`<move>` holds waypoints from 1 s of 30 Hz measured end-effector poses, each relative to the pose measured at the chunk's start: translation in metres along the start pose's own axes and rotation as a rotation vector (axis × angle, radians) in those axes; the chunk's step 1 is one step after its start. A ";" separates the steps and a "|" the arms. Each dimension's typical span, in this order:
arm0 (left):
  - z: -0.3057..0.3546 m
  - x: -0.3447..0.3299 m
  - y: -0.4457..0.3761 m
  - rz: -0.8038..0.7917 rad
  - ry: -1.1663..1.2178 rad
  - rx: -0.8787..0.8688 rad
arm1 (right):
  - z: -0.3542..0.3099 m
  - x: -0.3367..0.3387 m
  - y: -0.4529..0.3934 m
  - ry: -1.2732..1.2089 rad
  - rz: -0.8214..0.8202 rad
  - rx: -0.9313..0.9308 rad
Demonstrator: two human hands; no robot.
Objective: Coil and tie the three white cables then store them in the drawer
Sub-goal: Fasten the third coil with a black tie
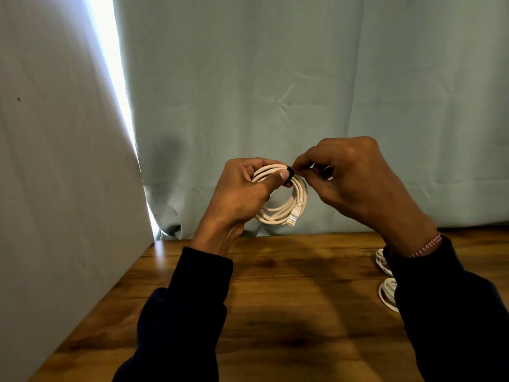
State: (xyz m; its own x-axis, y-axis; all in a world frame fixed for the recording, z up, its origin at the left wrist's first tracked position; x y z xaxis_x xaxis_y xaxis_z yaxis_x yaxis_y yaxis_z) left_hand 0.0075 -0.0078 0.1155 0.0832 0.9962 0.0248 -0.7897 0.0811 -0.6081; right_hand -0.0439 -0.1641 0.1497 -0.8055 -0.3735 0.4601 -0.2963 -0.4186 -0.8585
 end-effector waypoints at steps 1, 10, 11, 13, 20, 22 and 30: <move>0.000 0.000 0.001 0.001 0.012 0.004 | 0.000 0.000 0.000 -0.008 -0.004 -0.008; -0.003 0.003 -0.001 -0.027 0.171 0.071 | 0.001 0.003 0.001 -0.039 0.016 0.000; -0.003 0.003 0.000 -0.026 0.155 0.067 | 0.000 0.003 0.001 -0.037 0.013 0.007; -0.002 0.003 0.000 -0.029 0.126 0.052 | -0.001 0.002 0.001 -0.027 0.005 0.019; 0.004 0.003 0.002 -0.053 -0.019 0.000 | -0.001 0.001 0.001 -0.046 -0.009 0.005; 0.005 0.002 0.002 -0.069 -0.078 -0.012 | -0.001 0.001 0.001 -0.067 -0.016 -0.049; 0.011 -0.005 0.003 -0.115 -0.171 -0.072 | 0.012 0.005 0.001 -0.185 -0.106 -0.200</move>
State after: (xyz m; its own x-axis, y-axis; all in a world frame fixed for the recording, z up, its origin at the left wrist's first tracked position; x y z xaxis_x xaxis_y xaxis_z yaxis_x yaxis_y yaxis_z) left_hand -0.0020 -0.0118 0.1223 0.0614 0.9717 0.2280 -0.7353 0.1985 -0.6481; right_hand -0.0424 -0.1764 0.1535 -0.6632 -0.4884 0.5671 -0.4839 -0.2982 -0.8227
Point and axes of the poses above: each hand's wrist, its own y-axis away from the middle knuckle, its own x-axis out of the back of the hand, z = x × y, the point moved 6 cm from there along -y, towards the middle knuckle, and after that the axes turned 12 degrees about y, right-handed, at the moved point
